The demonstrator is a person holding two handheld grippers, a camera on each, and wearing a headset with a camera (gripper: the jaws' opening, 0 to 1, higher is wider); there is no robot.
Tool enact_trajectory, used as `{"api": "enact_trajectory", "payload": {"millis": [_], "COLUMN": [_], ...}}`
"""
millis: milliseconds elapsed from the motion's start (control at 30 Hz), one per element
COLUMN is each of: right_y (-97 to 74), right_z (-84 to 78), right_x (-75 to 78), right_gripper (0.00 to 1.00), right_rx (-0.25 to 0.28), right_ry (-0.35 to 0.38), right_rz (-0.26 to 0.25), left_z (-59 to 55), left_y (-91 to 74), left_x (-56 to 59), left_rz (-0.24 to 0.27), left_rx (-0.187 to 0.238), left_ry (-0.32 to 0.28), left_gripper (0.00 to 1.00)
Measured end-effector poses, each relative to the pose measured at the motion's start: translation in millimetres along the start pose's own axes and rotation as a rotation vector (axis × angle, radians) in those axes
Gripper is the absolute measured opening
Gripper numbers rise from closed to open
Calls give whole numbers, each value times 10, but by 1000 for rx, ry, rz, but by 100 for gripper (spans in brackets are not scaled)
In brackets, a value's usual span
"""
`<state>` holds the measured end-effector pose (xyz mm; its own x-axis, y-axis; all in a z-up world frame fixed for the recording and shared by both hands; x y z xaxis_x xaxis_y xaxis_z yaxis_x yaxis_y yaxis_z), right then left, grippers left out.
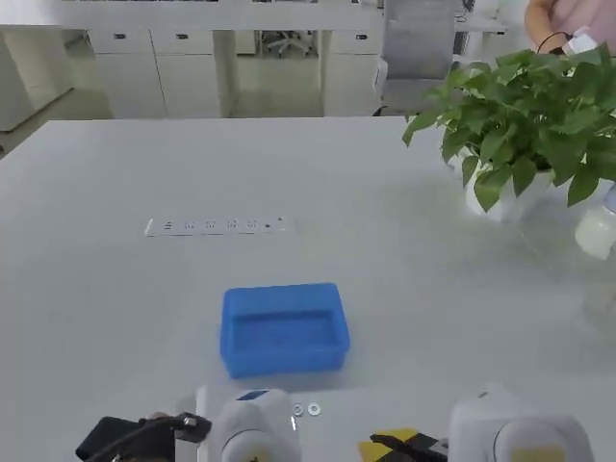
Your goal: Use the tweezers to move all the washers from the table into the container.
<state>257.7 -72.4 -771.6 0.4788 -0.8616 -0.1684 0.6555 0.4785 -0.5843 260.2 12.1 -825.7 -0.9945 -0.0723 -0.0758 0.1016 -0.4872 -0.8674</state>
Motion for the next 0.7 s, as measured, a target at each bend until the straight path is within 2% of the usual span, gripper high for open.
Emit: {"api": "enact_trajectory", "payload": {"millis": [100, 167, 200, 233, 267, 333, 367, 400, 467, 500, 567, 700], "right_y": [-4, -8, -9, -9, -8, -11, -16, -17, -18, -19, -18, -9], "right_z": [-12, -12, -10, -10, -14, -11, -8, -9, -15, -16, -23, -43], "right_x": [5, 4, 5, 7, 12, 14, 18, 19, 19, 13, 5, 1], "right_gripper": [4, 4, 4, 4, 4, 4, 4, 4, 4, 3, 3, 2], "right_rx": [-3, -3, -2, -2, -5, -2, 0, 0, -2, -2, -5, -17], "right_ry": [16, 23, 23, 22, 22, 25, 28, 31, 37, 40, 37, 21], "right_rz": [2, 2, 2, 1, -1, -2, -3, -3, -2, 1, 3, -1], "left_z": [-32, -46, -62, -70, -115, -129, -83, -90, -131, -83, -92, -72], "left_y": [48, 93, 116, 124, 143, 162, 157, 163, 166, 170, 168, 168], "left_x": [-16, -7, 27, 38, 63, 29, 16, 11, -34, -42, -69, -68], "left_rz": [-29, -55, -95, -106, -130, -114, -112, -118, -129, -141, -153, -192], "left_rx": [-40, -59, -76, -82, -116, -133, -117, -128, -181, -161, -192, -190], "left_ry": [59, 71, 104, 109, 125, 175, 191, 183, 209, 240, 261, 261], "left_gripper": [18, 16, 16, 16, 18, 18, 17, 17, 18, 18, 17, 15]}}
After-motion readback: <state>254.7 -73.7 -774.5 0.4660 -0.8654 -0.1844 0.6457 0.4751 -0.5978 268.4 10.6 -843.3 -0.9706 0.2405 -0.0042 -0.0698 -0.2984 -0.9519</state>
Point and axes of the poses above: the centre of the closed fingertips' face, and the gripper's own axes: y roughly forward along the fingers, x roughly to its right, z roughly out of its top, the point moved 2 cm from there along -y, roughly backward along the fingers, and after that the axes turned 5 degrees about -z, right-handed, at the moved point
